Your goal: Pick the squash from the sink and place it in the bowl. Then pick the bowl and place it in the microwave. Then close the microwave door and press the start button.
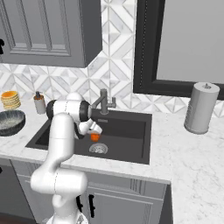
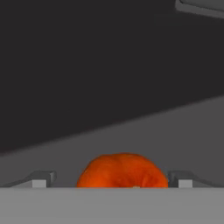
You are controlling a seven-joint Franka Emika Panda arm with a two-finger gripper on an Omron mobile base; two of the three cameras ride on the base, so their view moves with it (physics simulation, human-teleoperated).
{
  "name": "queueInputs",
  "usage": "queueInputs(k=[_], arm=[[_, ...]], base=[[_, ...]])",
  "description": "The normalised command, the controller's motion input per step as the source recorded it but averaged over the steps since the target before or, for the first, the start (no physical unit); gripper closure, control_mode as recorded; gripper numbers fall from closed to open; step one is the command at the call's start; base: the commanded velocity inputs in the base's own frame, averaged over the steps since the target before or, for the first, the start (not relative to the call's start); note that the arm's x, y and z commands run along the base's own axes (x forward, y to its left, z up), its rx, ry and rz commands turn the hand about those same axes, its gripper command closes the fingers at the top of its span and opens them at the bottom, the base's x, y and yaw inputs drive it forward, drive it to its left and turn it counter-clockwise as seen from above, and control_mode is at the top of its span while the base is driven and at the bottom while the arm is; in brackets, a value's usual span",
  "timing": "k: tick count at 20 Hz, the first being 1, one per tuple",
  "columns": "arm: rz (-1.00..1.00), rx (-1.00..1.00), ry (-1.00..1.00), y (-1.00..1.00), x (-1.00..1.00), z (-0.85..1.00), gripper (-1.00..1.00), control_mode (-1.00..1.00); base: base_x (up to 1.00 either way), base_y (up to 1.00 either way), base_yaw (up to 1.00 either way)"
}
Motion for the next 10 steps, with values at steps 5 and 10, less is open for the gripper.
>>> queueInputs(k=[5,10], arm=[[0.0,0.0,0.04,0.03,-0.07,-0.16,1.0,-1.0],[0.01,0.0,0.01,0.0,-0.48,-0.1,1.0,-1.0]], base=[[0.0,0.0,0.0],[0.0,0.0,0.0]])
